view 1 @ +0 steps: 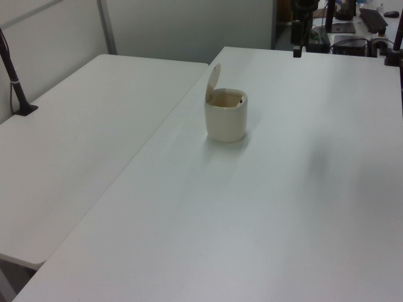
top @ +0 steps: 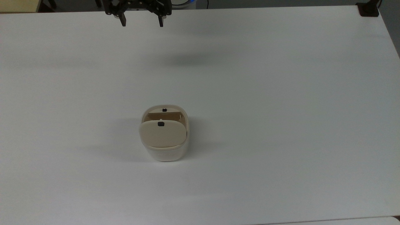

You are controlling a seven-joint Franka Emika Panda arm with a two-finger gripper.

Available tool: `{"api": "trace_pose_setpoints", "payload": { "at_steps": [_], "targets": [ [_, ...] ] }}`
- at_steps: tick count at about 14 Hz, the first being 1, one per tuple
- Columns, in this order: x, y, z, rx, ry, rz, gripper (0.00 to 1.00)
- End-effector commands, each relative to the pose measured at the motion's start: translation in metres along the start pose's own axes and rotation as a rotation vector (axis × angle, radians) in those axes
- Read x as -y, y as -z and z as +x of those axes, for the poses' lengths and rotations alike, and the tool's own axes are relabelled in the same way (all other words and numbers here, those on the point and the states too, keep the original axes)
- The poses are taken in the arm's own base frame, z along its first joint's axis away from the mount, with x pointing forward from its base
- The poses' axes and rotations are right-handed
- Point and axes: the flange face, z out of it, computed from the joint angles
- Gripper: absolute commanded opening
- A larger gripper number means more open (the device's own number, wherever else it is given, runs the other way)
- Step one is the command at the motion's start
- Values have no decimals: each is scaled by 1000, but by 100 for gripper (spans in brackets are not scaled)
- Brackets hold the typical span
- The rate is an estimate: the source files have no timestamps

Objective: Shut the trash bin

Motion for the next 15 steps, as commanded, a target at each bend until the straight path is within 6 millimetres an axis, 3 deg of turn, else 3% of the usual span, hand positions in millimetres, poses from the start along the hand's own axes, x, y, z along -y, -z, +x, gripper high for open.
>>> {"api": "trace_pose_setpoints", "payload": {
  "at_steps": [1,8,15],
  "targets": [
    [-16,7,-2,-3,-37,-14,100],
    [-13,6,-2,-1,-39,-16,100],
    [-10,-15,9,36,-31,-22,100]
  ]
}}
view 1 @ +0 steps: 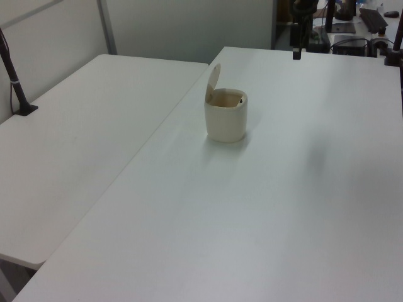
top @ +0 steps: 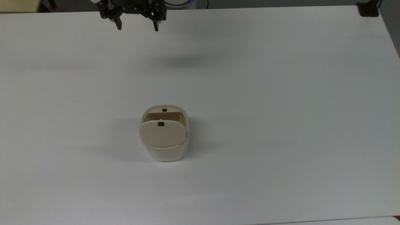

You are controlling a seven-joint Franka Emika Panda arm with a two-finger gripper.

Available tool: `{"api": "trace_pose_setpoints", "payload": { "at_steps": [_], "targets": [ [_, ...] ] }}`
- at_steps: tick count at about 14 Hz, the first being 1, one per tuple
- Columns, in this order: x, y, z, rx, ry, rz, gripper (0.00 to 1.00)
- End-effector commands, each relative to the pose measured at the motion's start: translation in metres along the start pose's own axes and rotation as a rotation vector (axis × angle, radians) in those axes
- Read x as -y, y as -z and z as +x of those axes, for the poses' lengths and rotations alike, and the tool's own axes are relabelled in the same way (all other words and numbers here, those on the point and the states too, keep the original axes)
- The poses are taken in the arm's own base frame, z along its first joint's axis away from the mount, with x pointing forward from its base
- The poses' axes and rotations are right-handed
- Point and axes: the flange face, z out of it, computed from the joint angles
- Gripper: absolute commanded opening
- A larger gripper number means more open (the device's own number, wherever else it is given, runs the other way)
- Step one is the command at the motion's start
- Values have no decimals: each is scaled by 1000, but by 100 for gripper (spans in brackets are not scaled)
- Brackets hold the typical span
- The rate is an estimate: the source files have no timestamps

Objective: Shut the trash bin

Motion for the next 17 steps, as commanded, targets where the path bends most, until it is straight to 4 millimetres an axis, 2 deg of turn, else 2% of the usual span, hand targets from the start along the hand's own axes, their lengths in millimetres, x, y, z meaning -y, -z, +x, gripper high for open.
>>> {"api": "trace_pose_setpoints", "payload": {
  "at_steps": [1,7,8,9,10,11,13,16,17],
  "targets": [
    [3,-1,2,11,-6,-21,100],
    [5,-6,5,20,4,-21,100],
    [0,-4,5,14,0,-18,100],
    [2,-3,16,6,5,-23,100],
    [6,-7,26,6,10,-28,89],
    [8,-14,30,15,12,-22,71],
    [26,-14,40,-38,39,-14,52],
    [52,-35,72,-155,71,-16,19],
    [60,-38,81,-197,78,-1,15]
  ]
}}
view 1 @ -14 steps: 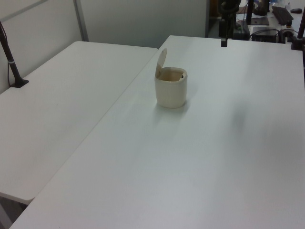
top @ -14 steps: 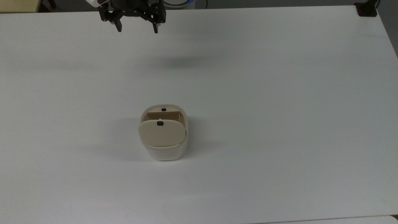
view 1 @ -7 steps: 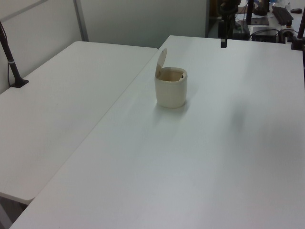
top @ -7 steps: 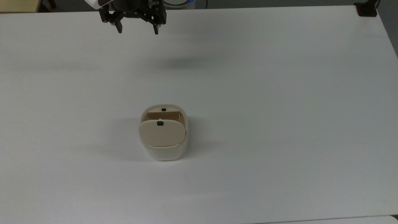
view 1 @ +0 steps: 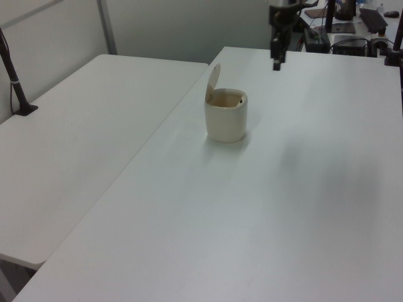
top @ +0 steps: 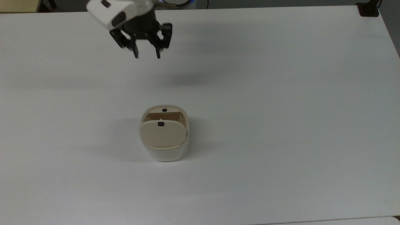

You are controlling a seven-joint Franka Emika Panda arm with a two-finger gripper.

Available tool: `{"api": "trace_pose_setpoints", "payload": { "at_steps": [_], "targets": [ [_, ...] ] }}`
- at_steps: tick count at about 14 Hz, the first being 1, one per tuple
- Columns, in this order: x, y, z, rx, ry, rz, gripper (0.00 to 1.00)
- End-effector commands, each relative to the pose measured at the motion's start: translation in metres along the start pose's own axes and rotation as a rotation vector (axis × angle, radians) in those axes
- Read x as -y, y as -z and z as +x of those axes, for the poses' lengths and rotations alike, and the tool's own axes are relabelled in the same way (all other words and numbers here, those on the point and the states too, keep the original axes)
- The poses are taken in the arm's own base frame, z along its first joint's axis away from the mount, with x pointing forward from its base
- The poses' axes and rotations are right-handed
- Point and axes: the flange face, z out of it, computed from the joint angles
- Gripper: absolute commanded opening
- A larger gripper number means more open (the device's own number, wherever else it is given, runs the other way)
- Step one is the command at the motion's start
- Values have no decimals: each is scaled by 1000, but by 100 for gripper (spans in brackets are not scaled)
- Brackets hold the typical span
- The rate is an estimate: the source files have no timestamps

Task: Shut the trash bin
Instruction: 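Move the gripper down over the raised lid of the cream bin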

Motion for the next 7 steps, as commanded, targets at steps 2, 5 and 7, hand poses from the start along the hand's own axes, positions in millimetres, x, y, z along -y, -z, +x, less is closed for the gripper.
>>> {"api": "trace_pose_setpoints", "payload": {
  "at_steps": [2,5,7],
  "targets": [
    [41,-15,41,-200,29,25,15],
    [65,-12,70,-403,11,39,14],
    [70,0,77,-475,-33,53,9]
  ]
}}
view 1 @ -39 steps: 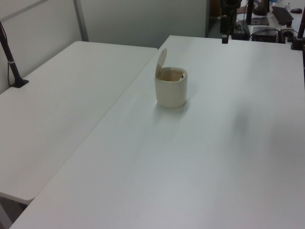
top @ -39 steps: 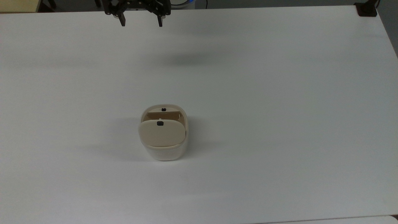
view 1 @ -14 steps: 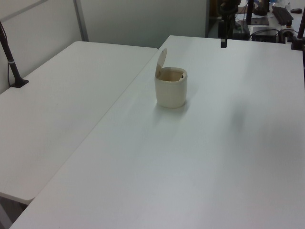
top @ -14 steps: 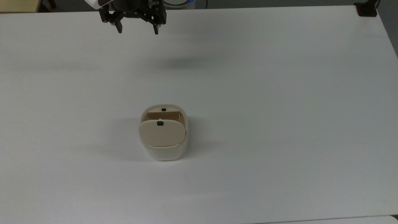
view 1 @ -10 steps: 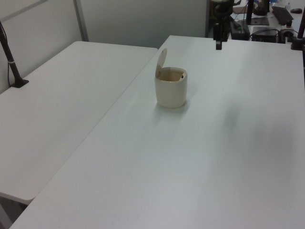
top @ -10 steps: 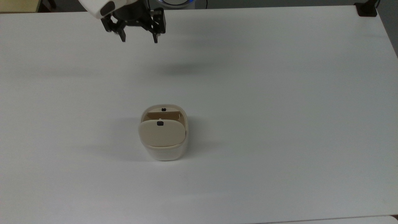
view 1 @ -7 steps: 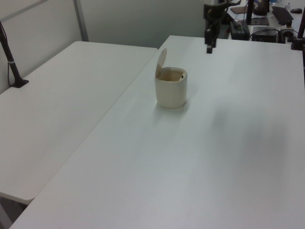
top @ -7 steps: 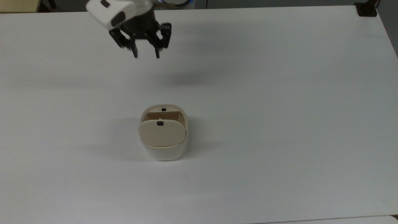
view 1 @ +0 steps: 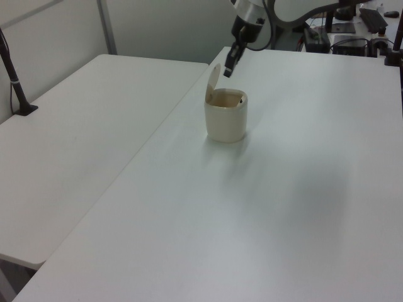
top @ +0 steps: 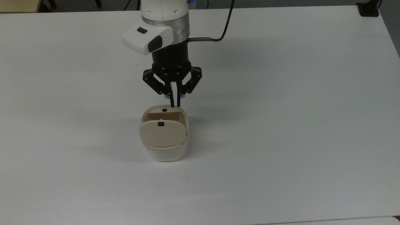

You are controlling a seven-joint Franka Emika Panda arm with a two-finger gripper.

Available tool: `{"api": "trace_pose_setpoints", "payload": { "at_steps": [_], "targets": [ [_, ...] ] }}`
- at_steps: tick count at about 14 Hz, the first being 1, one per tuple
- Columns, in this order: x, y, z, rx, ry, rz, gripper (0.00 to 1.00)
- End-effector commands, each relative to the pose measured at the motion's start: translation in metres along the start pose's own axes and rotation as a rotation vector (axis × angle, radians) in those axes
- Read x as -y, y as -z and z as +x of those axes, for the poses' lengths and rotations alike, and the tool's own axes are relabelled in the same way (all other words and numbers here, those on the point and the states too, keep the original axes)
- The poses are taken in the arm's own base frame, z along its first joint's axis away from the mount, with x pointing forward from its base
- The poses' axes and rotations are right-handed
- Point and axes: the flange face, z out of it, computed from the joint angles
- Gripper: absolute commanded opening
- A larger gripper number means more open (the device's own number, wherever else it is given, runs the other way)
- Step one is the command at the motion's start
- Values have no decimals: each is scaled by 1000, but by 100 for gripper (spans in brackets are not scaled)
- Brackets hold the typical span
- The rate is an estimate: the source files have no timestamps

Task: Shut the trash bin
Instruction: 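Move the gripper down over the raised lid of the cream bin, then push the raised lid down with the gripper fingers until it shuts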

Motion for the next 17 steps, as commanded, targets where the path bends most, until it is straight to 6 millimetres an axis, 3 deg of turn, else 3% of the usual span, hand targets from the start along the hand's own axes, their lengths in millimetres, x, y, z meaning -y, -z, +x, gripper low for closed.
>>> {"api": "trace_pose_setpoints", "payload": {
  "at_steps": [1,3,5,11,15,17],
  "targets": [
    [9,15,22,-118,-57,8,9],
    [14,18,32,-180,-53,8,9],
    [12,12,33,-183,-50,-2,0],
    [-1,-9,46,-258,-51,-46,0],
    [-14,-10,42,-243,-52,-69,0],
    [-26,-16,29,-209,-49,-79,0]
  ]
}}
